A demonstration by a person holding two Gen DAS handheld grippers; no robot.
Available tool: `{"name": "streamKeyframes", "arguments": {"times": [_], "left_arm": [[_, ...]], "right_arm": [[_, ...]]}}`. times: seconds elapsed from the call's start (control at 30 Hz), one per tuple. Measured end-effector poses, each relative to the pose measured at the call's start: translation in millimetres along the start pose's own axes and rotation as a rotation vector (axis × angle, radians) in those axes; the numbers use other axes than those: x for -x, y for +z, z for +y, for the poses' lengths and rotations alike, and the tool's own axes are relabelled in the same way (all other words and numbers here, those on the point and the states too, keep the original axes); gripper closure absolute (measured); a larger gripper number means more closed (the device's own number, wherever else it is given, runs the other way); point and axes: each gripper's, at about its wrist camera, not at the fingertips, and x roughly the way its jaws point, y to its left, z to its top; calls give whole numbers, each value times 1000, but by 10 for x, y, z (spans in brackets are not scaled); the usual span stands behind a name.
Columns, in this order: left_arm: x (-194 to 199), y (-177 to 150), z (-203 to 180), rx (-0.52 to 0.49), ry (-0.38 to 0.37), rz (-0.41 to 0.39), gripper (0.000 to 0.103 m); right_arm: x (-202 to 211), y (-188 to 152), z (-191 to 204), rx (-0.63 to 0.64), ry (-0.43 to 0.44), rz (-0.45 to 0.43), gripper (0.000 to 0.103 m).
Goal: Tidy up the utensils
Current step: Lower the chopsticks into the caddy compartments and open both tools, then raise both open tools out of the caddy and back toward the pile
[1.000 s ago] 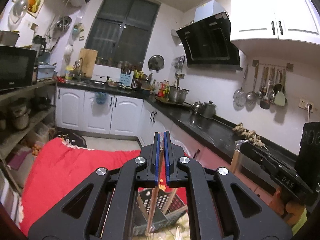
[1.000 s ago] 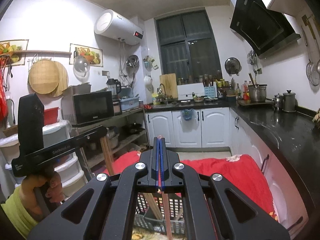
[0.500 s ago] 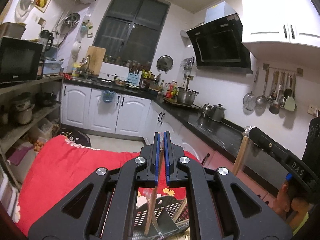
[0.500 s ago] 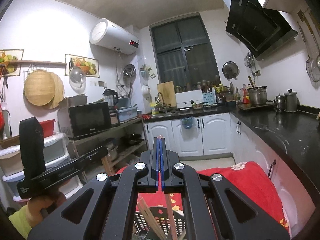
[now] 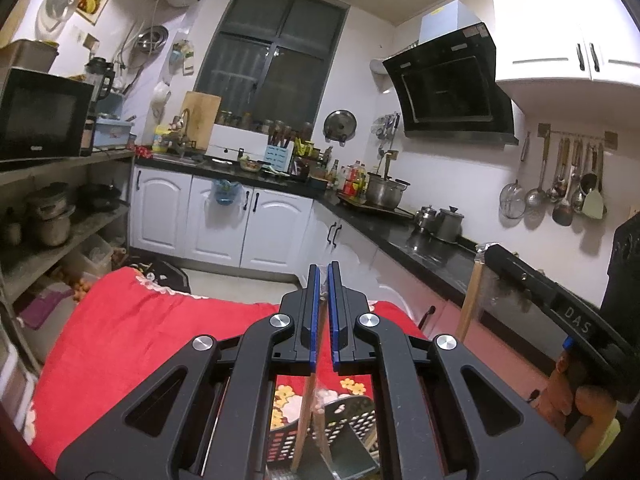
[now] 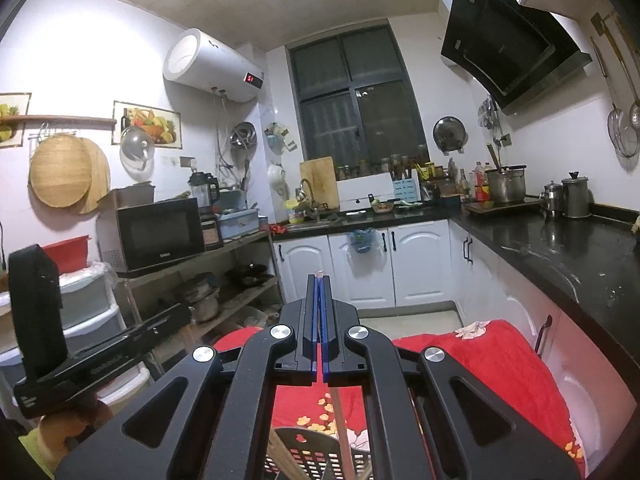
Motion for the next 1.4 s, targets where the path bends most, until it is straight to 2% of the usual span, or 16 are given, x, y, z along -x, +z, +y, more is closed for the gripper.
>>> {"name": "streamKeyframes", "arguments": {"times": [0.37,0.7,0.83,0.97,1.2,1.27,1.33,1.4], "left_arm": [[-110,-228,61,-1,4,24,101],[-84,-330,77,-3,-6,28,101],[-83,-325,88,8,-10,37,101],[-83,-369,90,-2,-11,58,101],[-80,-496,113,4,-8,101,101],[-79,-528,115,4,1,114,99],[-59,-565,125,9,6,126,84],[-36,-590,125,11,10,127,76]], "right_arm": [[-169,-223,-84,-15,-21,51,102],[-221,-373,-116,-36,-2,89,102],[-227,-332,-129,-69,29,84,102],[-226,-374,-91,-24,-3,97,102],[-174,-512,-204,-50,-61,149,101],[-123,-521,-224,-49,-72,153,101],[-61,-529,-248,-47,-84,162,99],[-6,-539,-264,-46,-94,166,85]]}}
